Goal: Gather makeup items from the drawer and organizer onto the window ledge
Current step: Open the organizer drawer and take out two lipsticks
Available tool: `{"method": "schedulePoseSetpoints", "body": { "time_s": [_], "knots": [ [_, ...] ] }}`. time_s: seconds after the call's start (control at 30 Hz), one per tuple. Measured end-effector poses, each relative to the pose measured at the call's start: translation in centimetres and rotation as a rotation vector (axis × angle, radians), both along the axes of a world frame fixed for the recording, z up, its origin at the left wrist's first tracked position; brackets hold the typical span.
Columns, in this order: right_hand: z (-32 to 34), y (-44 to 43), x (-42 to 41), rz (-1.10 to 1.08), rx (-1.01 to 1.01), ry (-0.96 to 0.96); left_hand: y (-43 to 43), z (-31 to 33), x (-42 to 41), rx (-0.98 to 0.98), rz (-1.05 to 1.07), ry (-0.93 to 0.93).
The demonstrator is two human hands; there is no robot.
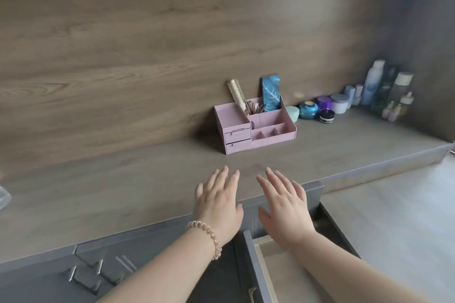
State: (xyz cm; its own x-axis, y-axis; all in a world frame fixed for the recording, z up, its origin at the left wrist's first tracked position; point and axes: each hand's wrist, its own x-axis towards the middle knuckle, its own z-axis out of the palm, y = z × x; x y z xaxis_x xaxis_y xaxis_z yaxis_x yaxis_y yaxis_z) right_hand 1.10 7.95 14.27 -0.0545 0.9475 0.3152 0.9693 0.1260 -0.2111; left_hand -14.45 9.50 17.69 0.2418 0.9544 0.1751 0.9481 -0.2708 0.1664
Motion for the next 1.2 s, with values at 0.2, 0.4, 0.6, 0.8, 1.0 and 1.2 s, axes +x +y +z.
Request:
{"method": "schedulePoseSetpoints", "body": {
  "time_s": [0.2,0.4,0.6,0.8,1.0,1.2],
  "knots": [
    [-1.9,8.6,-0.3,0.057,-0.028,-0.064,7.7,-1.6,-0.1,0.002,0.062,-0.002],
    [-4.6,14.8,-0.9,0.053,0.019,-0.149,15.4,-3.8,-0.5,0.049,0.055,-0.020],
    [-6.3,19.5,-2.0,0.039,0.040,-0.191,21.5,-5.4,-1.0,0.269,-0.019,0.004],
    [-7.6,21.7,-3.1,0.024,0.010,-0.151,24.4,-6.6,-1.6,0.310,-0.113,0.064],
    [-7.8,23.5,-3.6,-0.010,0.143,-0.144,24.7,-6.6,-1.9,0.258,-0.154,0.016],
    [-7.1,24.3,-4.2,-0.055,0.199,-0.180,24.8,-6.3,-2.2,0.221,-0.172,0.029]
  ]
}}
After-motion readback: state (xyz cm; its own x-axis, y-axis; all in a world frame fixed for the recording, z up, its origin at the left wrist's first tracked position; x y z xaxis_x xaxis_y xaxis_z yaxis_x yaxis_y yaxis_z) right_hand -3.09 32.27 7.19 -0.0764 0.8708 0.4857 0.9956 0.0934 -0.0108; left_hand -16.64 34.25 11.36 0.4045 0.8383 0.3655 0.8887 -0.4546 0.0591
